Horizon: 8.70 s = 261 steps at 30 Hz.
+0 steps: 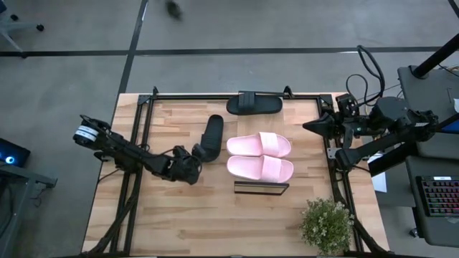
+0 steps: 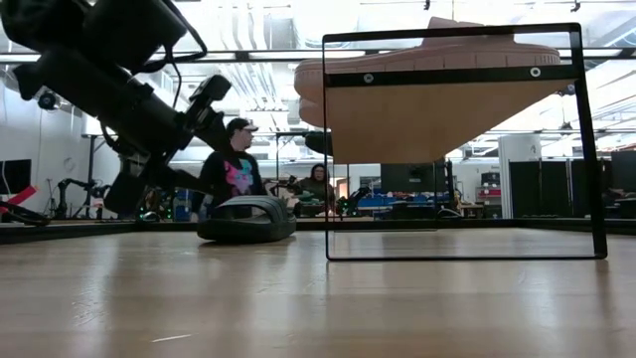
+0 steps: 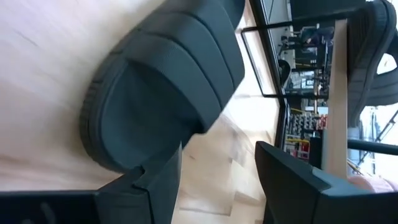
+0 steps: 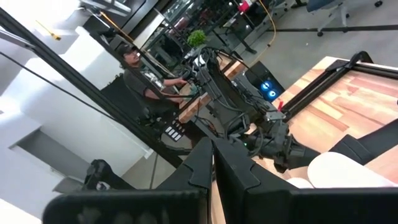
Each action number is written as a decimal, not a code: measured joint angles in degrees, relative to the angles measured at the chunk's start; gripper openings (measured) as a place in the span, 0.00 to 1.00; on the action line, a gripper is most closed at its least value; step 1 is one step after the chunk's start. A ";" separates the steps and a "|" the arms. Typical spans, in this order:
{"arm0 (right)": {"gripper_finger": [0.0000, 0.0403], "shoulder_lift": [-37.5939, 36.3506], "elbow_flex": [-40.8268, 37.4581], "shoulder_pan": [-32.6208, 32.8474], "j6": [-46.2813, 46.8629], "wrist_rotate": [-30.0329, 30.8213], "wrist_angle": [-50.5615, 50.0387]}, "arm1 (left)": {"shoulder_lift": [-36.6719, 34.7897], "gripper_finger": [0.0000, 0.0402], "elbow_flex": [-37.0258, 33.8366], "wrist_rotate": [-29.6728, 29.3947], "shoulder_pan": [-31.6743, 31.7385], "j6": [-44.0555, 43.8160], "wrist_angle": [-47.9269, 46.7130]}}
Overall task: Pick and place slides into the shelf
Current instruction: Put the black slipper on the shelf
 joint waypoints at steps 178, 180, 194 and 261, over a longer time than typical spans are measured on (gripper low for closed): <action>0.02 -1.83 0.00 0.02 2.23 -4.27 -5.35 | -37.74 0.00 10.90 37.96 23.72 73.37 -11.42; 0.02 -2.16 -0.02 0.02 2.34 -4.24 -5.79 | -36.43 0.00 12.32 41.91 25.56 74.13 -10.99; 0.02 -2.42 -0.02 0.02 2.12 -4.09 -6.05 | -24.83 0.00 22.25 62.66 34.92 80.19 -10.92; 0.02 -1.51 -0.02 0.01 -0.06 -4.04 -1.17 | 1.01 0.00 33.82 66.73 36.26 81.25 -1.77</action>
